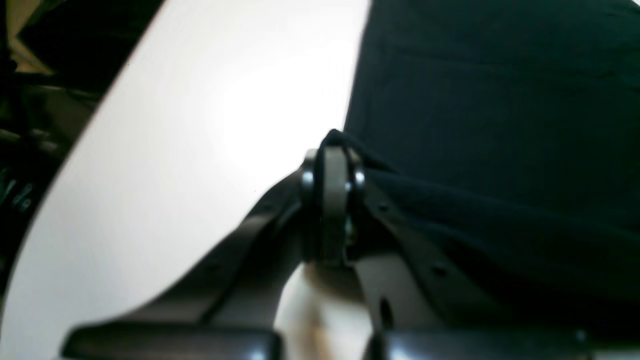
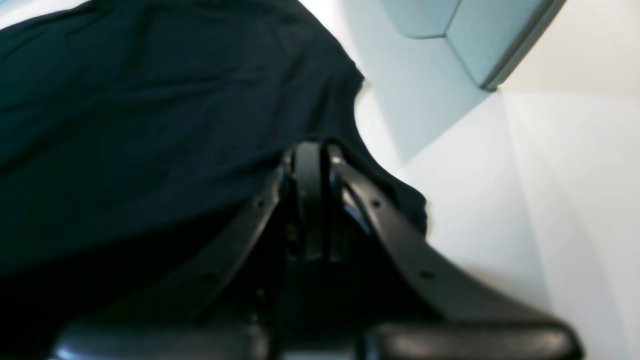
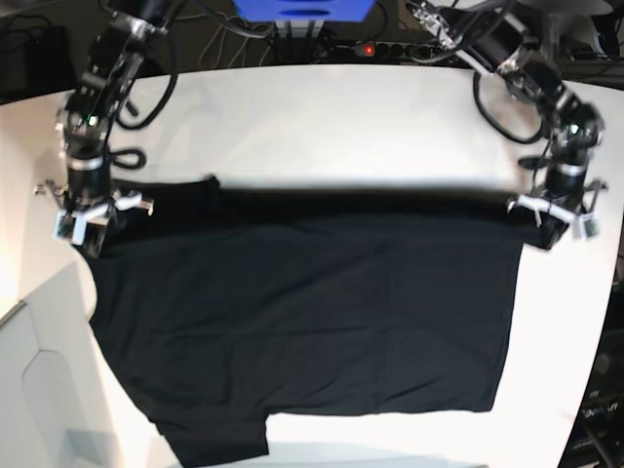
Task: Fold the T-shirt properly
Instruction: 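Lift the shoulder corners and pull them toward the hem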
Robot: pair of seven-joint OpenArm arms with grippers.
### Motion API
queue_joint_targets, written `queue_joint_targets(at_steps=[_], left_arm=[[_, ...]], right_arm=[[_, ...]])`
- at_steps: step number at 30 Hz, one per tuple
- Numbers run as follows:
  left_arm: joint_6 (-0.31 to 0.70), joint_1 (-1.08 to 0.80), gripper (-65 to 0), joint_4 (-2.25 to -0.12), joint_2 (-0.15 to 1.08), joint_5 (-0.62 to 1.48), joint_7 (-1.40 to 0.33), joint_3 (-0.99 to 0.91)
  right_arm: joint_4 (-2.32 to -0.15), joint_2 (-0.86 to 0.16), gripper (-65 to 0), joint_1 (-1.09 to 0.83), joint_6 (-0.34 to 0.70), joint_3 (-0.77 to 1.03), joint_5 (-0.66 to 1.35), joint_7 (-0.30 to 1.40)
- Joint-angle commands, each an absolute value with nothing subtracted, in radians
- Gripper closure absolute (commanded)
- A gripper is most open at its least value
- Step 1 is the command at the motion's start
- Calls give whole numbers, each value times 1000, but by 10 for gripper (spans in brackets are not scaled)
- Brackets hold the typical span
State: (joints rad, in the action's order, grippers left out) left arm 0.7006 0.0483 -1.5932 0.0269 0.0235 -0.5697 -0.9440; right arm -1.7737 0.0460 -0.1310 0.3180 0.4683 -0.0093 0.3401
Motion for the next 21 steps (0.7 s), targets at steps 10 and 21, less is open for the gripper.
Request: queue_joint_targets(at_steps=[10, 21], left_arm=[[698, 130, -2, -1520, 53, 19, -535, -943], [698, 200, -1, -1432, 88, 19, -533, -908]], right_arm=[[-1620, 1, 0, 8, 320, 452, 1, 318], [-1478, -42, 0, 131, 318, 372, -1, 315]])
